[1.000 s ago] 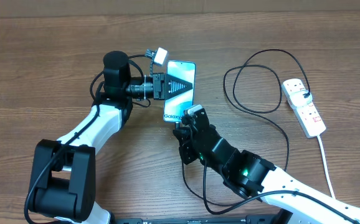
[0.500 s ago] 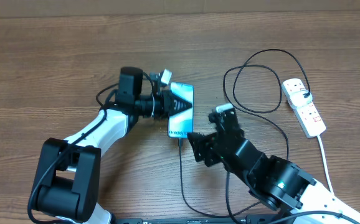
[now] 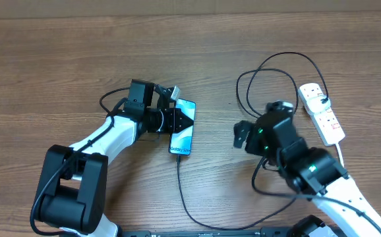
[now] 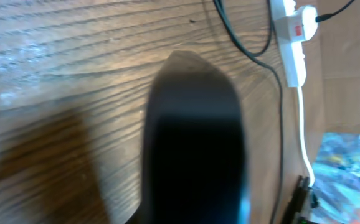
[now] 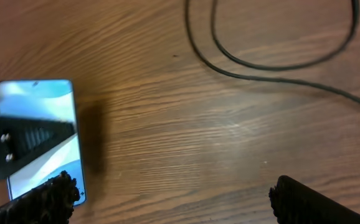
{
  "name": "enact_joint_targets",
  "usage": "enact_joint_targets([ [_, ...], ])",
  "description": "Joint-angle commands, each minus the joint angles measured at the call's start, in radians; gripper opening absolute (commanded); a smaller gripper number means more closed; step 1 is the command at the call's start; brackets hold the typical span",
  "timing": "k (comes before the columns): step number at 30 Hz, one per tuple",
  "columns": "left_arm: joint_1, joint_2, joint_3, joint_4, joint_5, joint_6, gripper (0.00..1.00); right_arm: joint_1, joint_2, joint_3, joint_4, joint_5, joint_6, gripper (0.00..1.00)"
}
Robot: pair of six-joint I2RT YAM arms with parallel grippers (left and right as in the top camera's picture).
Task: Plug charger to phone and switch on socket
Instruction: 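Lower the phone with the left gripper and lay it flat on the table, then open the left gripper and release the phone on the table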
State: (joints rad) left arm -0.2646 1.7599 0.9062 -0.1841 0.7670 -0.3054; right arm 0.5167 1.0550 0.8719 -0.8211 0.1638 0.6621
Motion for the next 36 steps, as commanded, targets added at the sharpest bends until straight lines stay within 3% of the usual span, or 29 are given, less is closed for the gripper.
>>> enact_joint_targets([
  [1,0.02,0.052,0.004,0.005,-0.008,0.044,0.04,-0.084,0.009,0.019,-0.012,-0.116,0.019,1.0],
  [12,0.059,0.246,0.004,0.012,0.118,-0.01,0.09,-0.133,0.009,0.019,-0.045,-0.122,0.019,1.0],
  [20,0.059,0.269,0.005,-0.002,0.115,-0.023,0.28,-0.133,0.009,0.019,-0.049,-0.121,0.019,1.0],
  [24,0.059,0.269,0.006,-0.013,0.112,-0.036,0.3,-0.133,0.009,0.019,-0.048,-0.121,0.019,1.0],
  [31,0.058,0.269,0.041,-0.173,-0.074,-0.05,0.29,-0.133,0.009,0.019,-0.049,-0.121,0.019,1.0],
  [36,0.058,0.269,0.065,-0.209,-0.099,-0.05,0.29,-0.133,0.009,0.019,-0.048,-0.121,0.019,1.0],
])
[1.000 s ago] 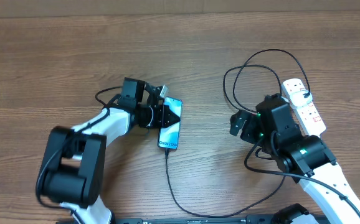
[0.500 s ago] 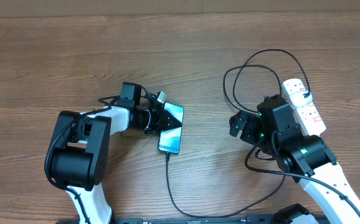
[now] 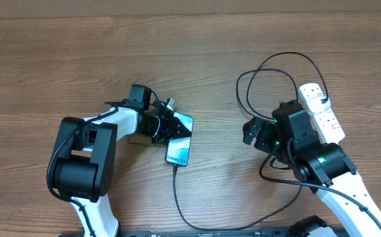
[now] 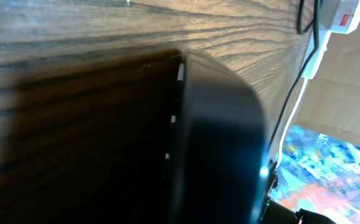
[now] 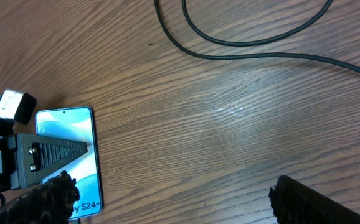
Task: Plug charger to phone and switch on socket
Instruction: 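Open the left gripper and release the phone on the table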
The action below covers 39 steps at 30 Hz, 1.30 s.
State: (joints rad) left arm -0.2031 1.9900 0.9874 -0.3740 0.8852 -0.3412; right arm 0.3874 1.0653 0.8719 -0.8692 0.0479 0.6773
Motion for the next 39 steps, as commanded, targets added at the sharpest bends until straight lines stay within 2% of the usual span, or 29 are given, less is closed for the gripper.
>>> enact_joint_targets([
  [1,-0.003,0.039,-0.015,-0.019,-0.219,-0.015,0.29,-0.003,-0.002,0.019,0.0,-0.005,0.003,1.0],
  [13,-0.005,0.039,0.009,-0.163,-0.448,-0.107,0.29,-0.004,-0.002,0.019,0.009,0.003,0.004,1.0],
  [22,-0.01,0.039,0.066,-0.252,-0.528,-0.138,0.33,-0.004,-0.002,0.019,0.014,0.003,0.003,1.0],
  [33,-0.012,0.039,0.077,-0.314,-0.627,-0.137,0.33,-0.004,-0.002,0.019,0.013,0.003,0.003,1.0],
  [39,-0.013,0.039,0.077,-0.304,-0.611,-0.078,0.37,-0.004,-0.002,0.019,0.014,0.003,0.003,1.0],
])
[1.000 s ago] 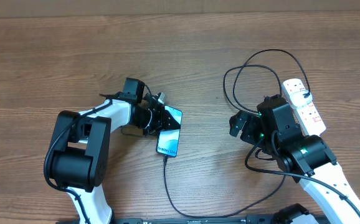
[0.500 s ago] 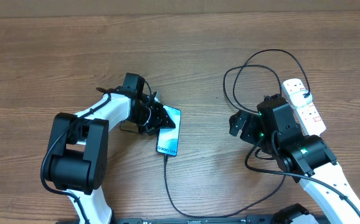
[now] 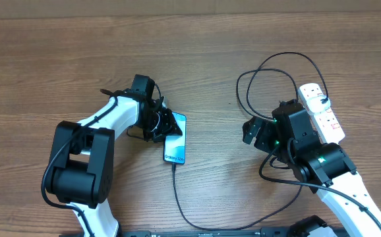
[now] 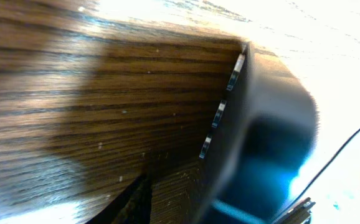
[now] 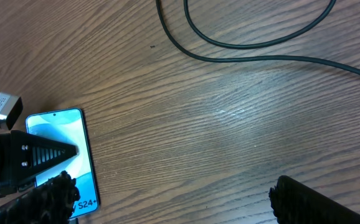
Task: Plug charger to phone and switch on socket
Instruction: 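Open the left gripper and release the phone on the table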
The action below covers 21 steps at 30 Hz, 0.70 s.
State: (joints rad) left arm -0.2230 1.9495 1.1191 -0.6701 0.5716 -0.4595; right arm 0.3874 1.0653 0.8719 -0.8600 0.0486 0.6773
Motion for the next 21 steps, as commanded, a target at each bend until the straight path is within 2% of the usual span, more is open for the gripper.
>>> enact_joint_targets([
  [1,0.006,0.079,-0.055,-0.006,-0.288,0.051,0.38,-0.004,-0.002,0.019,0.005,0.002,0.003,1.0],
  [7,0.006,0.079,-0.055,0.026,-0.212,0.101,0.42,-0.004,0.003,0.019,0.001,0.002,0.003,1.0],
  [12,0.006,0.079,-0.055,0.023,-0.212,0.106,0.45,-0.004,0.03,0.019,-0.003,0.002,0.003,1.0],
  [17,0.006,0.079,-0.036,0.001,-0.249,0.108,0.53,-0.004,0.079,0.019,-0.003,0.002,0.003,1.0],
  [21,0.006,0.079,-0.007,-0.033,-0.276,0.109,0.53,-0.004,0.102,0.019,-0.003,0.002,0.003,1.0],
])
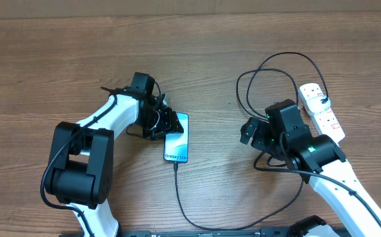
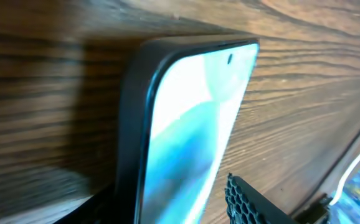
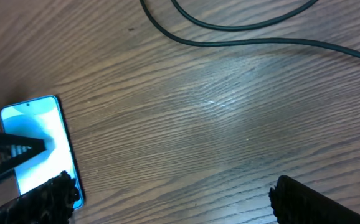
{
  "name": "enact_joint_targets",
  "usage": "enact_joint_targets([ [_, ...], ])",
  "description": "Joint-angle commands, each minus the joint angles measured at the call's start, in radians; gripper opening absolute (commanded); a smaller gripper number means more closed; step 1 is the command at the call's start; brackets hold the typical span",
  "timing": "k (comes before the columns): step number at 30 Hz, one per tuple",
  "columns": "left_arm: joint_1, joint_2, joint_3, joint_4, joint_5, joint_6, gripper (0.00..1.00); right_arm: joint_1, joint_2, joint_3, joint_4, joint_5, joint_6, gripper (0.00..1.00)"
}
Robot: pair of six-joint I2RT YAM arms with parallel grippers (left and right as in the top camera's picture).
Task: Plug charger to phone and switch on socket
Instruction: 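Open the left gripper and release the phone on the table, then retract the left arm and move the right gripper over the power strip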
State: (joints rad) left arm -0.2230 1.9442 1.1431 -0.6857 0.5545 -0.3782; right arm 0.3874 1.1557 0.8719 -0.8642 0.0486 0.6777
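Observation:
The phone [image 1: 178,138] lies screen up on the wooden table, its screen lit, and it also shows in the right wrist view [image 3: 35,140]. A black charger cable [image 1: 177,191] meets the phone's near end. My left gripper [image 1: 164,123] is at the phone's far left corner. In the left wrist view the phone [image 2: 186,118] sits between the fingers, and the honeycomb pad [image 2: 255,202] stands a little off its edge. The white power strip [image 1: 322,113], with a plug in it, lies at the right. My right gripper [image 3: 180,208] is open over bare wood between the phone and the strip.
Loose black cable loops [image 1: 269,76] lie on the table left of the power strip and cross the top of the right wrist view. The cable also runs along the near table edge [image 1: 243,227].
The phone was tipped up on its edge in my left gripper and now lies flat with its screen fully showing. The left fingers look spread around it. My right arm has shifted slightly left.
At first my left gripper held the phone, the cable at its near end, with my right gripper open near the phone. Then the right arm was back toward the power strip while the left held the phone tilted. Now the phone lies flat.

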Motion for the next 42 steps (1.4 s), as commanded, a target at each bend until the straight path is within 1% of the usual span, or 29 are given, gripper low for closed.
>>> enact_joint_targets([
  [1,0.006,0.085,-0.028,-0.017,-0.259,0.027,0.53,-0.004,0.014,0.019,0.002,0.002,0.003,1.0],
  [13,0.006,0.085,-0.027,-0.024,-0.304,0.034,0.52,-0.004,0.017,0.019,0.006,0.04,0.003,1.0],
  [16,0.006,0.085,-0.02,-0.026,-0.309,0.034,0.57,-0.004,0.017,0.019,0.045,0.039,0.023,1.0],
  [18,0.006,0.084,0.002,-0.047,-0.346,0.026,0.61,-0.003,0.018,0.019,0.118,0.023,0.118,1.0],
  [19,0.006,0.082,0.026,-0.077,-0.372,0.024,0.64,-0.003,0.018,0.019,0.151,0.009,0.139,1.0],
  [20,0.006,0.076,0.06,-0.126,-0.407,0.023,0.64,-0.003,0.019,0.019,0.184,-0.007,0.137,0.95],
  [21,0.006,0.067,0.101,-0.181,-0.446,0.023,0.65,-0.003,0.02,0.019,0.199,-0.01,0.137,0.79],
  [23,0.006,0.032,0.179,-0.285,-0.519,0.023,0.68,-0.004,0.021,0.019,0.187,0.009,0.133,0.44],
  [24,0.003,-0.037,0.255,-0.378,-0.591,0.022,0.72,-0.011,0.023,0.019,0.114,0.054,0.135,0.17],
  [25,-0.003,-0.121,0.308,-0.432,-0.629,0.009,0.76,-0.04,0.023,0.019,0.013,0.093,0.16,0.04],
  [28,-0.013,-0.304,0.35,-0.464,-0.64,-0.005,0.89,-0.145,0.023,0.02,-0.085,0.136,0.153,0.04],
  [31,-0.026,-0.508,0.35,-0.478,-0.641,-0.023,1.0,-0.308,0.023,0.02,-0.084,0.087,0.08,0.04],
  [33,-0.034,-0.623,0.35,-0.502,-0.654,-0.036,1.0,-0.428,0.028,0.021,-0.062,0.019,0.017,0.04],
  [36,-0.04,-0.796,0.35,-0.574,-0.715,-0.102,1.0,-0.601,0.064,0.045,-0.04,-0.069,-0.087,0.04],
  [39,-0.039,-0.94,0.35,-0.654,-0.748,-0.159,1.0,-0.708,0.142,0.124,-0.081,-0.114,-0.125,0.04],
  [42,-0.039,-1.055,0.35,-0.716,-0.764,-0.172,1.0,-0.751,0.254,0.25,-0.132,-0.111,-0.13,0.04],
])
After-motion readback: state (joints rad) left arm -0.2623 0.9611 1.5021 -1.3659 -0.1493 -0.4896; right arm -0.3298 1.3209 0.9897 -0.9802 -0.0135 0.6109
